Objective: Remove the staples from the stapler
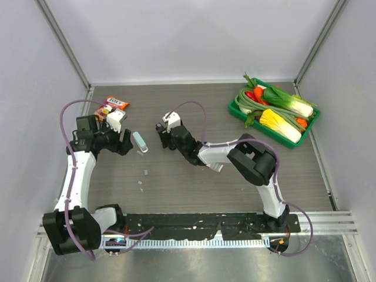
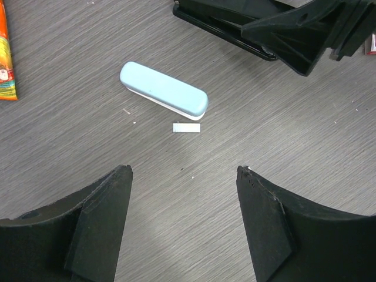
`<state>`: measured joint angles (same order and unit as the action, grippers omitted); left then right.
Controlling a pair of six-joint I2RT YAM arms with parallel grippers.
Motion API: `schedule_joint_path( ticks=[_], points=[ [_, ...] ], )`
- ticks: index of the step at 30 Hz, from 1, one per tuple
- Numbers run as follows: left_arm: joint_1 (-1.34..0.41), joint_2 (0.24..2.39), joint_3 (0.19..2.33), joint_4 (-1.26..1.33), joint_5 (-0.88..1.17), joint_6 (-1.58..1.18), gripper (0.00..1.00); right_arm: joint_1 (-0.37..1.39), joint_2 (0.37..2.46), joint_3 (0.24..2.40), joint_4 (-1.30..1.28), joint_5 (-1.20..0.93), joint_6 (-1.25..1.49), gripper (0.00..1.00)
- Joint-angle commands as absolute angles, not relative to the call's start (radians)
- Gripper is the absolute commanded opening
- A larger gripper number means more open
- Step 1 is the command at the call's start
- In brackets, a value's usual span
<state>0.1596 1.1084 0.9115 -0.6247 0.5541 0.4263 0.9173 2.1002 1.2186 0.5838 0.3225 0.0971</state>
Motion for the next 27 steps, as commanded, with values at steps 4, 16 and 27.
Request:
schedule_joint_path(
  ticks=[4, 16, 27],
  points=[
    [0.169, 1.126, 0.943, -0.629, 0.574, 0.437, 0.77, 0.92, 1.864, 1.235, 0.396, 0.31, 0.092, 0.75],
    [0.169, 1.135, 0.956, -0.603, 0.597, 0.417, 0.81, 0.819, 1.439, 0.922, 0.068, 0.327, 0.216, 0.77],
    [0.169, 1.105, 0.96, -0.637, 0.609, 0.428, 0.81, 0.733, 1.511, 0.948, -0.239, 0.198, 0.135, 0.79]
  ],
)
